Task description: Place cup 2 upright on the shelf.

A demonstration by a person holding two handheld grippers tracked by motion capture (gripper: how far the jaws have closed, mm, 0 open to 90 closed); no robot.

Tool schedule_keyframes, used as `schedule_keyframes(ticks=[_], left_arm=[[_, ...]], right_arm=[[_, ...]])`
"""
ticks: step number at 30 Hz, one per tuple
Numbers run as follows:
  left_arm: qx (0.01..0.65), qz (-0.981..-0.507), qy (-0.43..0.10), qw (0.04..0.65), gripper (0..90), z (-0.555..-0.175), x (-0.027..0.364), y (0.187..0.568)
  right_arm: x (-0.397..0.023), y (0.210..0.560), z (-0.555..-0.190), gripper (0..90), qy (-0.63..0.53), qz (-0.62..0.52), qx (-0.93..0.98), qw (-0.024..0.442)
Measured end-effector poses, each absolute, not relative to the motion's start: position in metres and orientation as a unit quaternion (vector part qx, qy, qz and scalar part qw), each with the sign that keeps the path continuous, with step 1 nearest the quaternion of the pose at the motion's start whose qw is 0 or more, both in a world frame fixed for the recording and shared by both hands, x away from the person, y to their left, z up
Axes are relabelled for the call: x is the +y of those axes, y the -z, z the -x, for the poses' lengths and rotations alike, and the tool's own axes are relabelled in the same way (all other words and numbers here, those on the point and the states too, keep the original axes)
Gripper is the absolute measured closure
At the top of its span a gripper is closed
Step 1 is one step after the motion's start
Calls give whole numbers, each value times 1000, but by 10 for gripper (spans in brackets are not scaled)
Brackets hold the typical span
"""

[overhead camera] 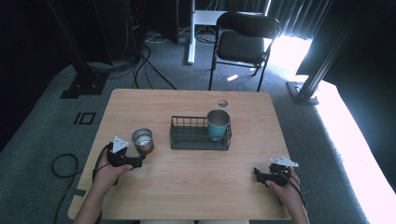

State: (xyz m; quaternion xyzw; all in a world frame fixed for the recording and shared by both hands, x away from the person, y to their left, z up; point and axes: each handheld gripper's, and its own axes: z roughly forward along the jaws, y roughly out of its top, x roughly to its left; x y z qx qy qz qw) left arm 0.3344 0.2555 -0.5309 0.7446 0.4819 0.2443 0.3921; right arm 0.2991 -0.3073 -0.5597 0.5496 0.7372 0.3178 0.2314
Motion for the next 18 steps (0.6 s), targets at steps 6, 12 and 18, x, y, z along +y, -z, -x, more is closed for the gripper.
schedule_keyframes(ticks=[6, 12, 18], left_arm=[[479, -741, -253, 397, 7, -342, 251, 527], [471, -734, -265, 410, 7, -346, 247, 523], [468, -734, -270, 410, 7, -353, 244, 520]], right_arm=[[-307, 560, -299, 108, -318, -550, 737, 231], [-307, 560, -299, 108, -318, -550, 737, 231], [-307, 560, -299, 108, -318, -550, 737, 231]])
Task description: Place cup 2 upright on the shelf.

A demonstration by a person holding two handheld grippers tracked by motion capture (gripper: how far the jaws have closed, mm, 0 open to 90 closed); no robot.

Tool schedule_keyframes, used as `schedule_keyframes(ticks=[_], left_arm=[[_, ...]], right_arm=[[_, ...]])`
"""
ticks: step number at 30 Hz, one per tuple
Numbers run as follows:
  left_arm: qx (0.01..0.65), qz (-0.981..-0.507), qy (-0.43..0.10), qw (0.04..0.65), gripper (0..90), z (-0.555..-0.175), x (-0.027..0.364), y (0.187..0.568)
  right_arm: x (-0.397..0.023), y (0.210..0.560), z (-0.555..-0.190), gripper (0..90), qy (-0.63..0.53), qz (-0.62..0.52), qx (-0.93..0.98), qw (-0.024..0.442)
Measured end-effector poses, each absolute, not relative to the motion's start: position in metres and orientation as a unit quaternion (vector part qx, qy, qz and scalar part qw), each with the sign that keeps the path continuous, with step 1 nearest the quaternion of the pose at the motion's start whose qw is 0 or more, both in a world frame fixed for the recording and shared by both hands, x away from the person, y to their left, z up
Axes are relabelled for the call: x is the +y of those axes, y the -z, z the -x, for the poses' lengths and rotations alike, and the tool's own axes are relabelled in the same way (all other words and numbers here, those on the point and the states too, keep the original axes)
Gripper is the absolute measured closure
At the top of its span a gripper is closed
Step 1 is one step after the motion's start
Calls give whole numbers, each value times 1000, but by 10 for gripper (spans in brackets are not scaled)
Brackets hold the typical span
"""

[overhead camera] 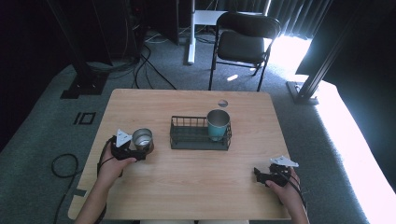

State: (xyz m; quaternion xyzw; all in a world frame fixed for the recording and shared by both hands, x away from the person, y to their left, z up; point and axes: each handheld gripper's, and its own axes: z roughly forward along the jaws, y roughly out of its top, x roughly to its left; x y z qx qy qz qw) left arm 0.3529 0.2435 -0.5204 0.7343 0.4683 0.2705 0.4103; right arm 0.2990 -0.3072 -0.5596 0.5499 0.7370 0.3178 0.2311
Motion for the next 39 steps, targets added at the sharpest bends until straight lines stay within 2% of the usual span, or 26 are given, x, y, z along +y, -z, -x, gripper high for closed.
schedule_keyframes(ticks=[22, 28, 30, 39], left_arm=[[462, -738, -275, 407, 8, -371, 235, 523], [465, -736, -276, 407, 85, -371, 233, 523], [466, -736, -276, 407, 134, -370, 232, 522], [471, -733, -279, 404, 139, -372, 235, 519]], right_arm=[[-307, 560, -299, 108, -318, -550, 737, 231], [-307, 560, -299, 108, -318, -550, 737, 231], [-307, 560, -299, 108, -318, -550, 737, 231], [-307, 560, -299, 108, -318, -550, 737, 231]])
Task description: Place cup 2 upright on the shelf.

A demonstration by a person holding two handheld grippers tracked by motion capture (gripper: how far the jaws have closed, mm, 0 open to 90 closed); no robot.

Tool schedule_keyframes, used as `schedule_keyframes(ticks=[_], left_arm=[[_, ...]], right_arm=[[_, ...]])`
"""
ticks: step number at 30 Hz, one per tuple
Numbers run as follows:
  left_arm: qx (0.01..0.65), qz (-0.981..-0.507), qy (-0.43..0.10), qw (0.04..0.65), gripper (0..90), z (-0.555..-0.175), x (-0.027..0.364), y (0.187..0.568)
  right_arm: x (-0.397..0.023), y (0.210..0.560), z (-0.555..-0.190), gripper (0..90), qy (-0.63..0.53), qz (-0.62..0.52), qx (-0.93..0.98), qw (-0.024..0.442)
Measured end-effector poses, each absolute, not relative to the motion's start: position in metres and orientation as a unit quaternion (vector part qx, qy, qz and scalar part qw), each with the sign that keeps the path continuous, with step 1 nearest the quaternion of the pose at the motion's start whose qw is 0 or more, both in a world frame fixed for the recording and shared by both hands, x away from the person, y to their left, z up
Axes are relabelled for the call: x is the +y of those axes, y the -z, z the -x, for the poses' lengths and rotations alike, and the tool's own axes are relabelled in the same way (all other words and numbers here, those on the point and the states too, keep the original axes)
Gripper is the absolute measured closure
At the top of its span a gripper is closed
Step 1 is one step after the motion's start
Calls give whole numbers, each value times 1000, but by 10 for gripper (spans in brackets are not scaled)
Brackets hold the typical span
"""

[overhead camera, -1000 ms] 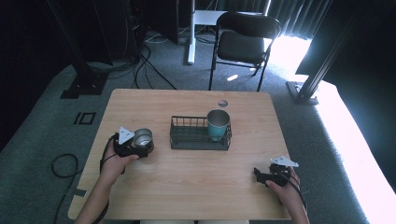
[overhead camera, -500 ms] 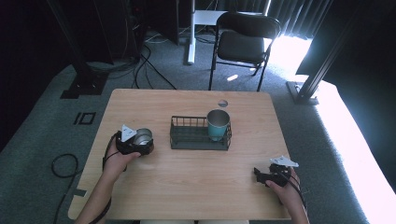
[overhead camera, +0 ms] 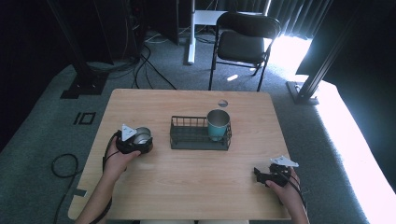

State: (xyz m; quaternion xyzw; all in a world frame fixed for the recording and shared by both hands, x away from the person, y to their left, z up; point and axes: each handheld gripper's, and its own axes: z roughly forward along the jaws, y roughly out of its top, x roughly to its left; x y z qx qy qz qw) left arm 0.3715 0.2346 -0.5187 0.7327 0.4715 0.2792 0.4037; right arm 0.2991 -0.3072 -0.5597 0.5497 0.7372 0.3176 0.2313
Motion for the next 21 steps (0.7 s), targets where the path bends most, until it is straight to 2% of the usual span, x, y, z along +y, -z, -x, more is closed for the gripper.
schedule_keyframes(ticks=[21], left_arm=[[443, -731, -290, 430, 140, -378, 228, 474]], right_arm=[[-307, 560, -299, 108, -318, -550, 737, 231]])
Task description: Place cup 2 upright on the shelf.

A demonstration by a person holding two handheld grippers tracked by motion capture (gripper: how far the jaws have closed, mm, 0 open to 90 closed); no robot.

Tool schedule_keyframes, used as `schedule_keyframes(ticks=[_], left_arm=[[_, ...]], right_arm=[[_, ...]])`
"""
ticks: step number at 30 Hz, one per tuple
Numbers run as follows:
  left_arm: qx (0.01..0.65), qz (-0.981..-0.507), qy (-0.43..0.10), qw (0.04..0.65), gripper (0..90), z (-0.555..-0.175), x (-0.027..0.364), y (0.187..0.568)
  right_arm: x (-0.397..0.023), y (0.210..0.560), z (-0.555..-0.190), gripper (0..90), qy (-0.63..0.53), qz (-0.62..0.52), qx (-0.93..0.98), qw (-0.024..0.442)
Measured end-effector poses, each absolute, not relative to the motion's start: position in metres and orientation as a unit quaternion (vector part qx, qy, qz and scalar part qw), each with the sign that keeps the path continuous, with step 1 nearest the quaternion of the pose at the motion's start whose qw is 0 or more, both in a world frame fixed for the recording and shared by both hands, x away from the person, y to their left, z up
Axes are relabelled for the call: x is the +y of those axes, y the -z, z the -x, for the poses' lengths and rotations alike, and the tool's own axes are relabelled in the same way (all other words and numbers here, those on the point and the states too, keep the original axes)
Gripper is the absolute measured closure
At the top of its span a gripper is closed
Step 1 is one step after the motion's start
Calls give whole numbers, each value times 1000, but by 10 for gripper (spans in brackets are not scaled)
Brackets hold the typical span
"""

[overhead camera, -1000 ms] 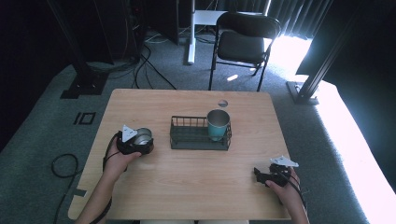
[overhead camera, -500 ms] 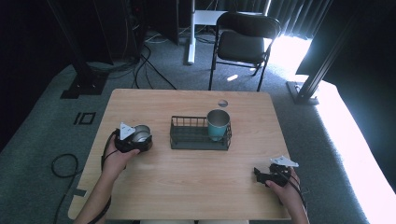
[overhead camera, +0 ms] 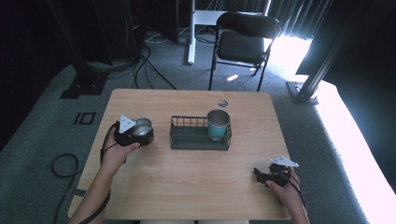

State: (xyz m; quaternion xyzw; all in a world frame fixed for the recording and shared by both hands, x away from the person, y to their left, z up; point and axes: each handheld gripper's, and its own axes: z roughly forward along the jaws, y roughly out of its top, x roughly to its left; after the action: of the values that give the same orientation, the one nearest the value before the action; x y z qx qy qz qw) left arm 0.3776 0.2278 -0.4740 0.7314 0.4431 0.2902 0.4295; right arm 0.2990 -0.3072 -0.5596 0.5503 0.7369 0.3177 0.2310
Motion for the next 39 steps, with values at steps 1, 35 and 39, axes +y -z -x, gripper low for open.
schedule_keyframes(ticks=[1, 35, 39], left_arm=[[442, -732, -291, 429, 139, -378, 227, 472], [361, -742, -291, 484, 140, -400, 158, 385], [349, -747, -285, 489, 140, -403, 144, 380]], right_arm=[[-307, 560, -299, 108, -318, -550, 737, 231], [-307, 560, -299, 108, -318, -550, 737, 231], [-307, 560, -299, 108, -318, -550, 737, 232]])
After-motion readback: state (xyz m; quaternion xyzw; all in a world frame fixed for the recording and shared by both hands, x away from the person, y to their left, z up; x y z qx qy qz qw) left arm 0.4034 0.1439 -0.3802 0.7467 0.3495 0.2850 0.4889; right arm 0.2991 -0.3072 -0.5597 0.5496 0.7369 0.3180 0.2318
